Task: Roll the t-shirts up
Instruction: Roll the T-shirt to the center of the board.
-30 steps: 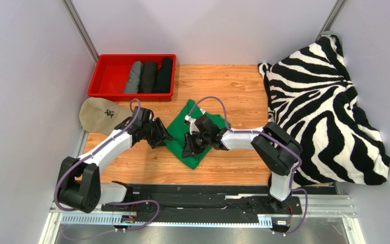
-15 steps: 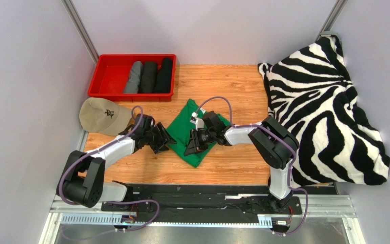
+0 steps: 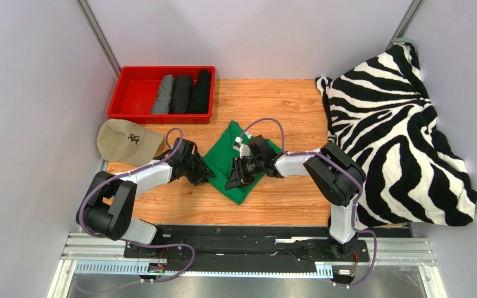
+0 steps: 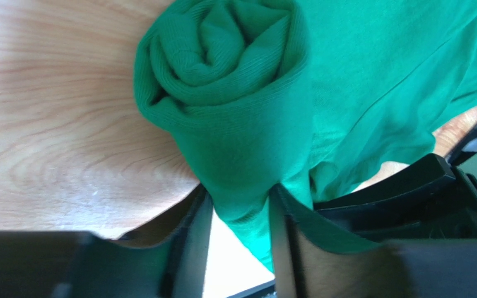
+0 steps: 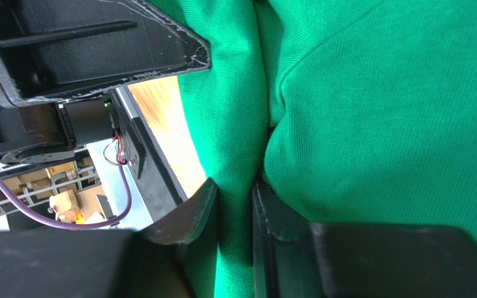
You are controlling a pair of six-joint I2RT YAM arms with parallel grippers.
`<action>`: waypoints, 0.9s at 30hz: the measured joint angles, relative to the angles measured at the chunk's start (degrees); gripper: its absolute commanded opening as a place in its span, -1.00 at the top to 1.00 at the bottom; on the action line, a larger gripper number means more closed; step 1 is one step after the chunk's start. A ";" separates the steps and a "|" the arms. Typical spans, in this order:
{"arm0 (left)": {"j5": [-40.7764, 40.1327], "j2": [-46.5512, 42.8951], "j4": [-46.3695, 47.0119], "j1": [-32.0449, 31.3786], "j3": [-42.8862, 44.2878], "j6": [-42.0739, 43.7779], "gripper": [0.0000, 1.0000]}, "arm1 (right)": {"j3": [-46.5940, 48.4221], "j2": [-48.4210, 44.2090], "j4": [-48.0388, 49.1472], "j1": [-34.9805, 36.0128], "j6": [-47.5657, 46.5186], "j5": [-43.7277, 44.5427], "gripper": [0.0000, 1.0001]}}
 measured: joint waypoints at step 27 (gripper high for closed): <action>-3.54 1.01 -19.69 -2.80 9.03 3.93 1.00 | 9.66 -17.09 -28.48 31.78 -21.66 62.10 -0.31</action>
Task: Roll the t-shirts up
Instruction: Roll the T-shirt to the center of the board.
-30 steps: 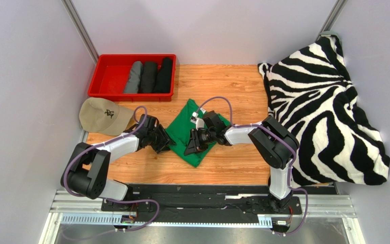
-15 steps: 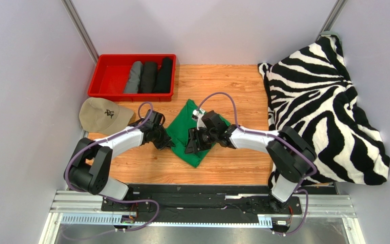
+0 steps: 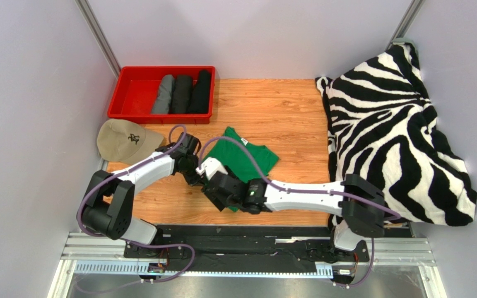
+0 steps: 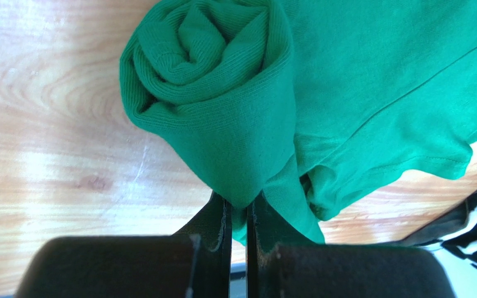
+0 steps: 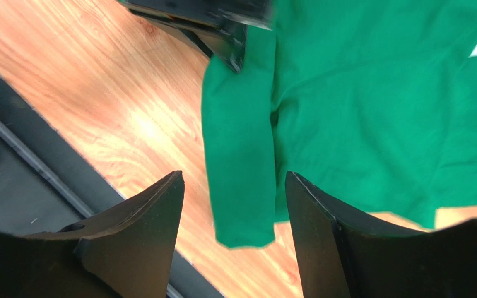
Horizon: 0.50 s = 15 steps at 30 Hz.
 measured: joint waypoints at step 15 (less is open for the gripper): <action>0.76 0.22 -4.87 0.00 1.81 2.29 1.00 | 8.55 18.60 -4.79 8.44 -9.11 17.51 -0.23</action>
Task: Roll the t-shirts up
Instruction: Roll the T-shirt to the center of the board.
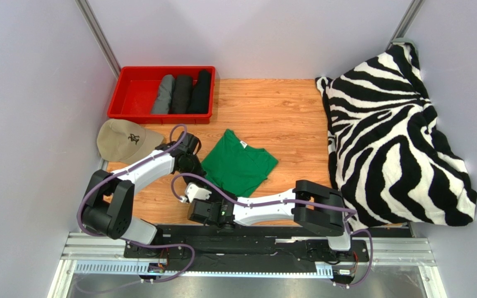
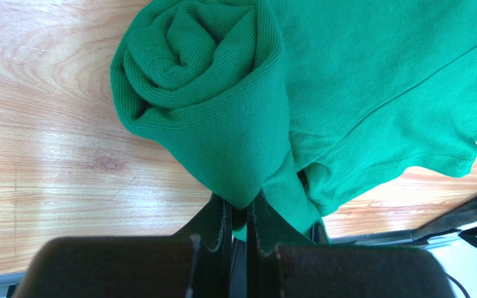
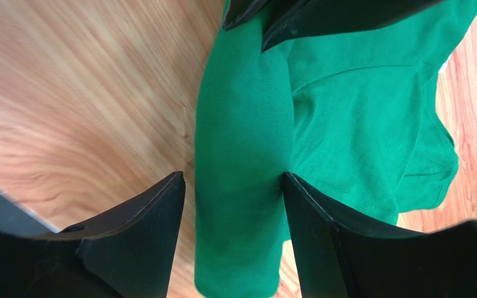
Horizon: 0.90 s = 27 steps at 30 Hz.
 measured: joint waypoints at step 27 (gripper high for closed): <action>2.29 -12.33 7.32 5.64 -2.86 4.20 -0.22 | -10.69 -9.49 14.82 -18.73 5.92 -44.68 0.45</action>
